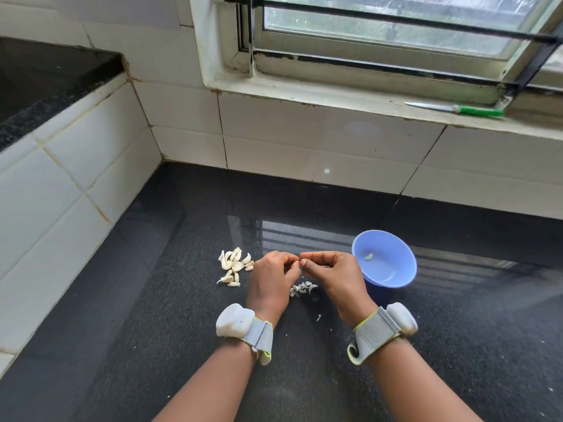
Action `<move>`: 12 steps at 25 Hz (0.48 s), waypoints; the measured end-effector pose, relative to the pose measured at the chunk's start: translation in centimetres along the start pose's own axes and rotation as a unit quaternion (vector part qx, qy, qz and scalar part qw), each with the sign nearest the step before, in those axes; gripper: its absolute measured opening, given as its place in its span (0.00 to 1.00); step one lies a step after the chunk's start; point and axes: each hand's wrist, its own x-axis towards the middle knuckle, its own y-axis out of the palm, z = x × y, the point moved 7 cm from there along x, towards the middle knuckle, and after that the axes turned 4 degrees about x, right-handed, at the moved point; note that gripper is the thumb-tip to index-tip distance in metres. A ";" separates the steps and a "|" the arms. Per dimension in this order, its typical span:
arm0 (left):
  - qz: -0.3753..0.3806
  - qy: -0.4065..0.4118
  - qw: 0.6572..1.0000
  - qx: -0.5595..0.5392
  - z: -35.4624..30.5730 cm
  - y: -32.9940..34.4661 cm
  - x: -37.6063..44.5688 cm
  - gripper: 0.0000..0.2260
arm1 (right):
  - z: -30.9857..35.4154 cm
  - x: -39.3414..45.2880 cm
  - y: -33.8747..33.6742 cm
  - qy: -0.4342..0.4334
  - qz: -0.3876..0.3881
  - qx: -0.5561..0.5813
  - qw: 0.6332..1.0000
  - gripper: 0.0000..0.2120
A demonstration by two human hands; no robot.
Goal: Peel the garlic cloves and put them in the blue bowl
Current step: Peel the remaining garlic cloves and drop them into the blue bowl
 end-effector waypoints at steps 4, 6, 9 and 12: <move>0.000 0.003 1.000 -0.003 0.2 0.1 0.0 0.04 | -0.1 0.0 0.2 -0.002 0.013 -0.004 1.000 0.06; 0.017 -0.026 0.999 -0.033 0.8 0.2 0.1 0.04 | 0.0 -0.1 0.3 0.004 0.027 0.026 0.999 0.07; 0.047 -0.089 0.990 -0.095 1.8 0.6 0.2 0.03 | -0.3 -0.1 0.3 0.018 0.032 0.081 0.996 0.07; 0.052 -0.128 0.980 -0.145 2.4 1.0 0.1 0.03 | -0.4 -0.1 0.5 0.020 0.044 0.087 0.995 0.08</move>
